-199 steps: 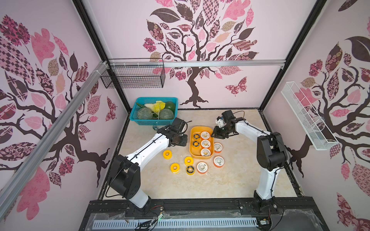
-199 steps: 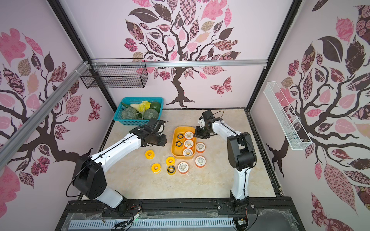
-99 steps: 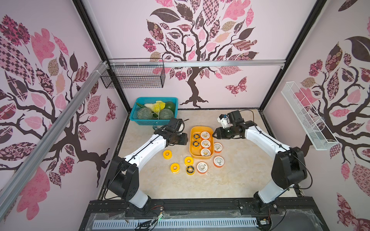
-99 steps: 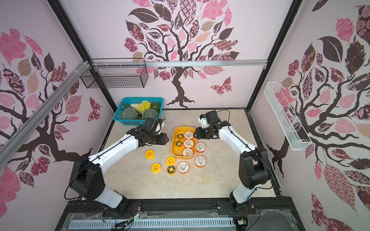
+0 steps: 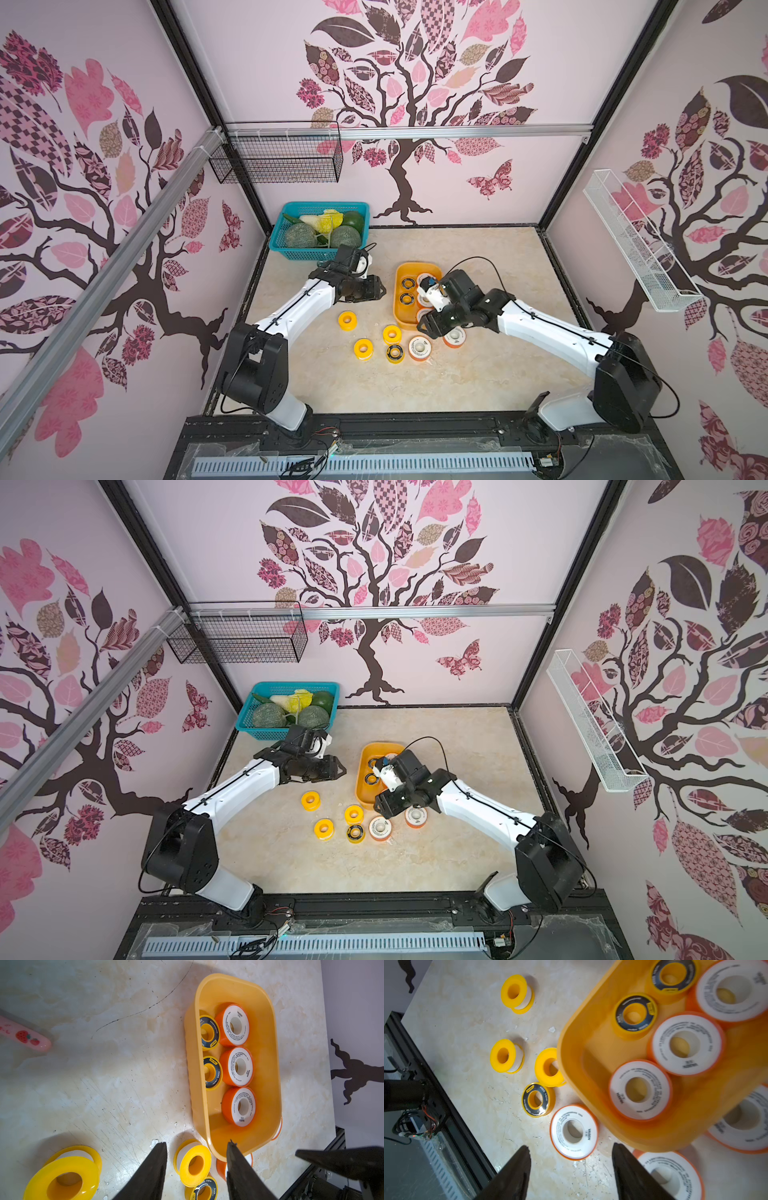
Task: Put the sealing tape into the storage box
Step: Pick up the sealing tape at the center of the board.
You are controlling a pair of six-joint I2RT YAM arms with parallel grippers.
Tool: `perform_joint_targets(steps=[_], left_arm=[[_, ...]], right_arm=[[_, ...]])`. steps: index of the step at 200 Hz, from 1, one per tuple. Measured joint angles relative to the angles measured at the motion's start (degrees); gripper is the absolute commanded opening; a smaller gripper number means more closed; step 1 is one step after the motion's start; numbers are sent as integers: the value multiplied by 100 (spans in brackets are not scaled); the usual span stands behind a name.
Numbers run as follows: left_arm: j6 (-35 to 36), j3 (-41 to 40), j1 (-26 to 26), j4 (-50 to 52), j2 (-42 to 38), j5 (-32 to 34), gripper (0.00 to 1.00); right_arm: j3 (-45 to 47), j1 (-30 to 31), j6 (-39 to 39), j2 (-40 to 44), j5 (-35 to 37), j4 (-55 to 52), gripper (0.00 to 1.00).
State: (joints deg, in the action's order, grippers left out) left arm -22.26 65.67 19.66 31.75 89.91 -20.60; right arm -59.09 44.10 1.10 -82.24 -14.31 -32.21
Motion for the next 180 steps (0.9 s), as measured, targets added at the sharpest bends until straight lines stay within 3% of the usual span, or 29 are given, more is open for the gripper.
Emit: perform_joint_targets(steps=[33, 67, 180], left_arm=[[-59, -127, -229, 2, -2, -26, 51], [-87, -188, -284, 4, -55, -9, 51], [-96, -203, -319, 4, -111, 55, 51]], right_arm=[[-149, 905, -9, -424, 278, 144, 75], [-531, 1386, -28, -1246, 616, 111, 80], [-1443, 1613, -44, -2503, 1353, -334, 78]])
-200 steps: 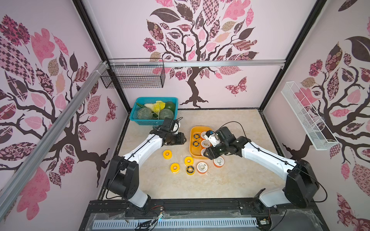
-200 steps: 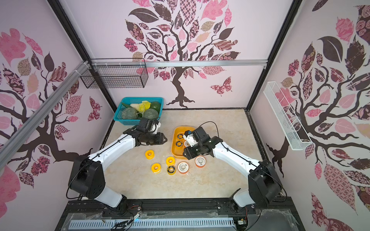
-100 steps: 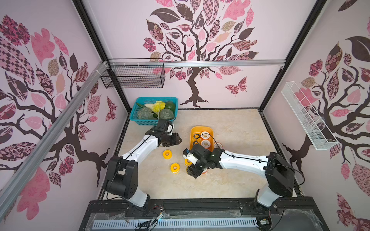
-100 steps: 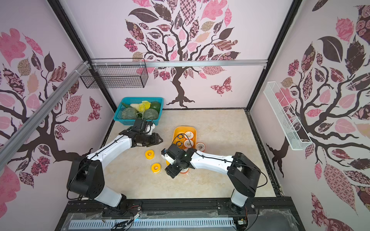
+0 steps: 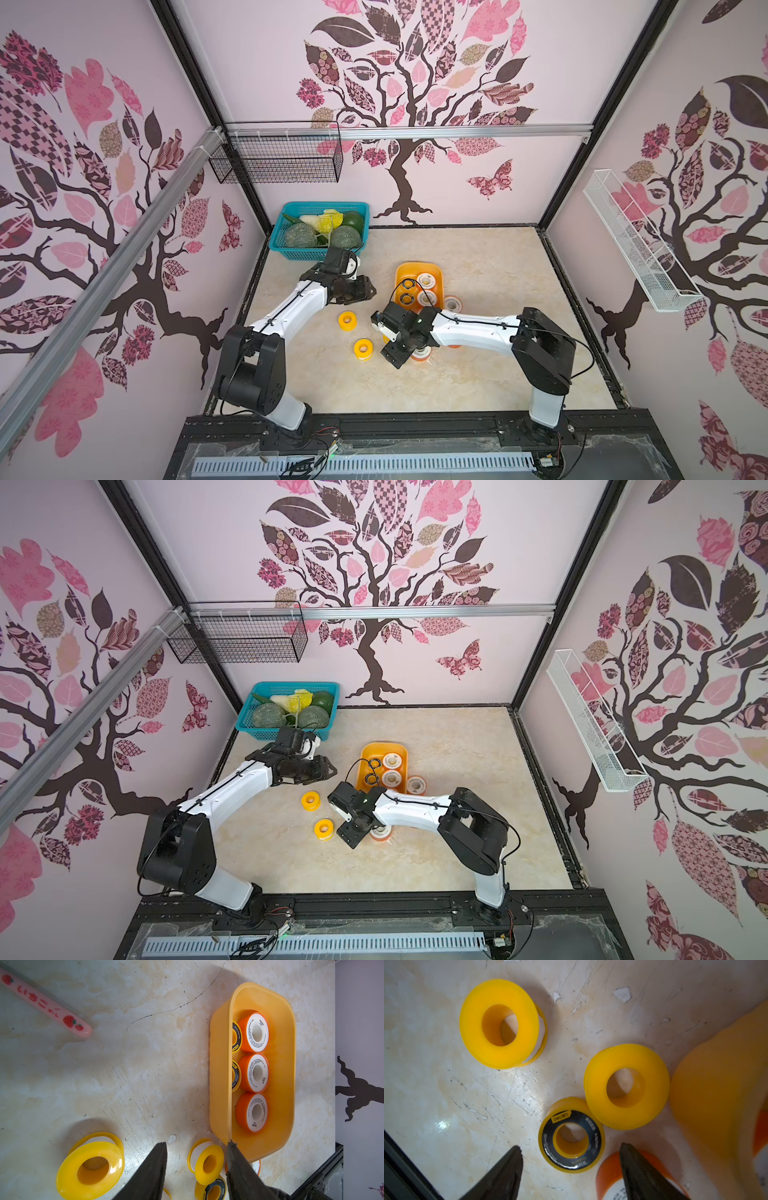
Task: Put the sealing tape into the storage box
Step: Pick up the sealing tape at the center of the board.
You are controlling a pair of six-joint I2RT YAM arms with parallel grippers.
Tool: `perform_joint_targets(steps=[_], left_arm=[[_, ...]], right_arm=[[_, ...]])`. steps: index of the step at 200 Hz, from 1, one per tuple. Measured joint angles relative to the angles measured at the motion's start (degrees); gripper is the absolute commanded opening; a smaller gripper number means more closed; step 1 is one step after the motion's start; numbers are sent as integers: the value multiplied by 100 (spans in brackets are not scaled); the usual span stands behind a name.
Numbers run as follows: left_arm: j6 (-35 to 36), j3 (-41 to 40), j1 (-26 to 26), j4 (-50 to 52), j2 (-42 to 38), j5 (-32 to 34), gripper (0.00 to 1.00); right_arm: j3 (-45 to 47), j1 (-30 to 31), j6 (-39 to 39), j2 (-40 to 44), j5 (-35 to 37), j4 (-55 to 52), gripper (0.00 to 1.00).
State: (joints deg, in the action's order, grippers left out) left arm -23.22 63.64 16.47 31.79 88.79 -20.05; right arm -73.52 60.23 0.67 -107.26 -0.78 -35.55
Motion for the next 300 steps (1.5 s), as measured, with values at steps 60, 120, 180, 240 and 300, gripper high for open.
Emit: perform_joint_targets(steps=[60, 120, 180, 240, 300], left_arm=[[0, 0, 0, 0, 0, 35, 51], [4, 0, 0, 2, 0, 37, 51], [7, 0, 0, 2, 0, 37, 51], [9, 0, 0, 4, 0, 35, 51], [31, 0, 0, 9, 2, -22, 51]], right_arm=[[-101, 107, -2, -216, 127, -149, 75], [-291, 127, 37, -461, 345, -197, 68], [-291, 127, 55, -466, 387, -223, 59], [-291, 131, 61, -442, 387, -212, 59], [-291, 11, 103, 0, 278, -262, 59]])
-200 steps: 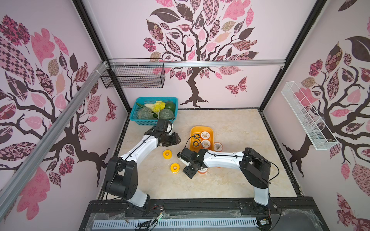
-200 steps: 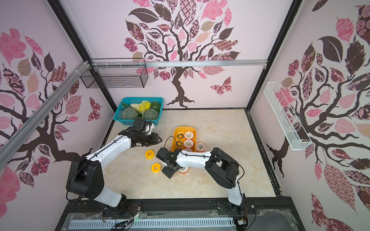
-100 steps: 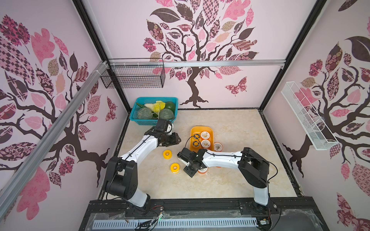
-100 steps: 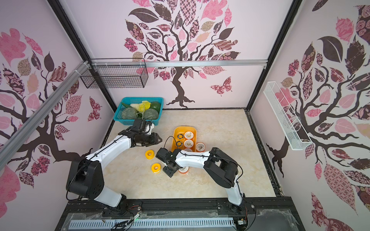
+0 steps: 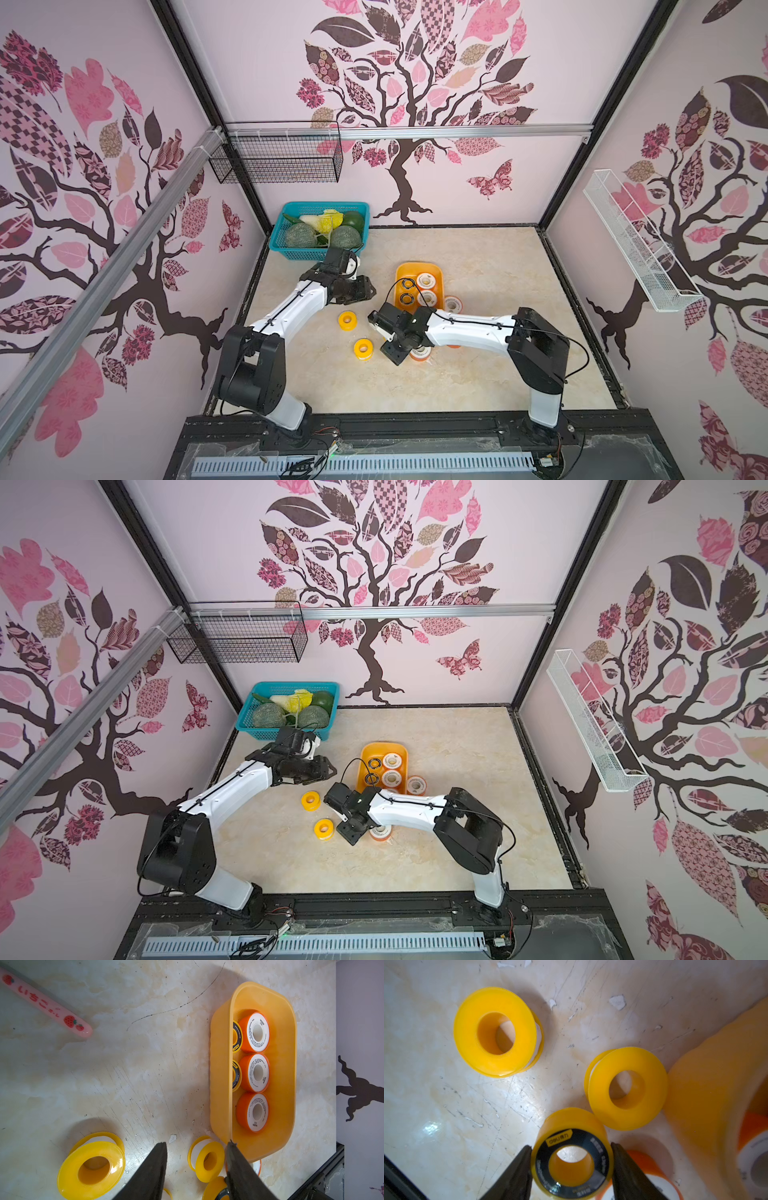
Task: Put the sealing tape into the storage box
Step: Pick up the sealing tape at the center of the board, then place the sealing tape in the storage box.
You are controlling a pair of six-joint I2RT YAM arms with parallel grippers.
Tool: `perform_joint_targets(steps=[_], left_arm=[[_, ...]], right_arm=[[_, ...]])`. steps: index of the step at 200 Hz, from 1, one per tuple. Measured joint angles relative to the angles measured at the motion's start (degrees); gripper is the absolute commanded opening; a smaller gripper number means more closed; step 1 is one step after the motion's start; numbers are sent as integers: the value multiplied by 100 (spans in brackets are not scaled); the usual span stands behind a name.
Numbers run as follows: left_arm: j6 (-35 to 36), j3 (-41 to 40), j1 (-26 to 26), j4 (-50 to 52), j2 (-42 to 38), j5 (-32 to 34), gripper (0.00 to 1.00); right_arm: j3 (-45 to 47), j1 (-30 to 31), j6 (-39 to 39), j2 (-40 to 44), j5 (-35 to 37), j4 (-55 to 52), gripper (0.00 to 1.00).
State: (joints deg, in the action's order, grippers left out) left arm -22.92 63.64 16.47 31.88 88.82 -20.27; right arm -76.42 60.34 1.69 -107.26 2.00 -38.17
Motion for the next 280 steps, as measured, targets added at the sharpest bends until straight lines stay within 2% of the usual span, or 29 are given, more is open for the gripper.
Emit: perform_joint_targets(steps=[33, 92, 125, 143, 161, 214, 242, 252, 280], left_arm=[[22, 0, 0, 13, 0, -76, 51], [4, 243, 136, -35, 328, -319, 51], [-109, 350, 367, -238, 748, -492, 46], [-205, 393, 470, -387, 992, -601, 37], [-267, 439, 546, -492, 1198, -717, 31], [-352, 455, 640, -691, 1434, -918, 30], [-374, 455, 640, -741, 1451, -964, 27], [-378, 455, 640, -761, 1480, -981, 22], [-404, 455, 640, -778, 1604, -979, 22]], right_arm=[[0, -330, 76, 400, -249, -57, 59], [-243, -1283, 216, 940, -772, -321, 59], [-492, -1700, 245, 911, -822, -503, 59], [-704, -1864, 280, 750, -822, -581, 59], [-859, -1945, 326, 520, -793, -640, 59], [-920, -1963, 367, -17, -772, -732, 58], [-944, -1958, 369, -175, -774, -732, 58], [-960, -1961, 372, -212, -772, -734, 58], [-1029, -1961, 389, -302, -734, -730, 58]])
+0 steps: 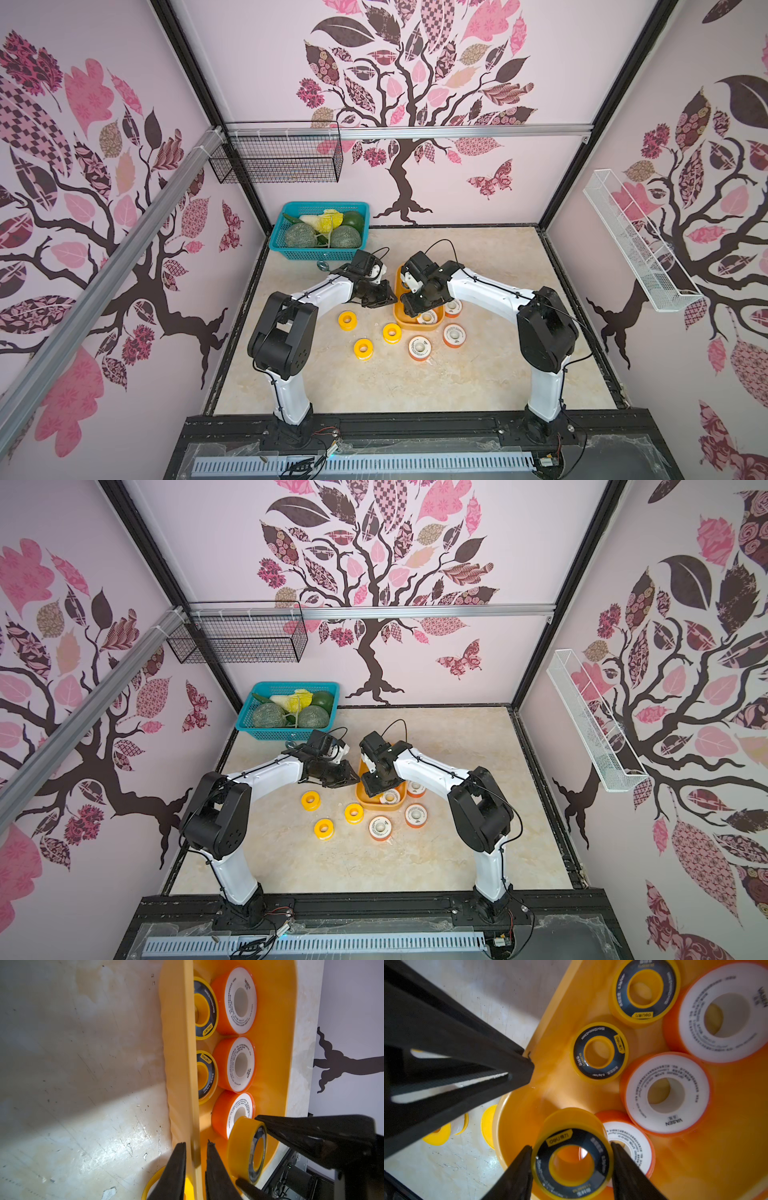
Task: Put the sealing tape into the storage box
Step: Place the sealing tape in the storage box.
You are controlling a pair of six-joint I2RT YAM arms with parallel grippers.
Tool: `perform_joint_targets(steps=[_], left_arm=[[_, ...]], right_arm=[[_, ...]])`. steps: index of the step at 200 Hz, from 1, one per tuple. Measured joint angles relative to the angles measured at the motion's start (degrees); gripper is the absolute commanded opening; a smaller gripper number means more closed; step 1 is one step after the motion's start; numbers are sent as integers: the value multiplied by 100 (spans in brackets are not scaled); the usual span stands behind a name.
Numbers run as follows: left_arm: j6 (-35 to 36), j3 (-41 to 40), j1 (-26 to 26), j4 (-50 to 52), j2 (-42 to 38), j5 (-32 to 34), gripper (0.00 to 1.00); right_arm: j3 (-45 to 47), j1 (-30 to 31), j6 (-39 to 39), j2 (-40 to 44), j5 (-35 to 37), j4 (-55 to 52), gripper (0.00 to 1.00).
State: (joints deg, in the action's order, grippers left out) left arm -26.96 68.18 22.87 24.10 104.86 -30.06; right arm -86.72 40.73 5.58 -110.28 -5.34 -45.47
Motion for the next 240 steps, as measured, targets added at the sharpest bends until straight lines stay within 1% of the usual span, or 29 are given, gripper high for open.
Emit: perform_joint_targets(steps=[91, 179, 207, 240], left_arm=[[0, 0, 0, -2, 31, -2, 20], [2, 0, 0, -2, 31, -2, 19], [2, 0, 0, -2, 31, -2, 19], [2, 2, 0, 0, 31, -2, 19]], right_arm=[[-26, 59, 109, -232, 33, 66, 57], [-385, 219, 129, -560, 256, 72, 57], [-446, 227, 131, -627, 269, 55, 59], [-490, 236, 129, -629, 289, 48, 63]])
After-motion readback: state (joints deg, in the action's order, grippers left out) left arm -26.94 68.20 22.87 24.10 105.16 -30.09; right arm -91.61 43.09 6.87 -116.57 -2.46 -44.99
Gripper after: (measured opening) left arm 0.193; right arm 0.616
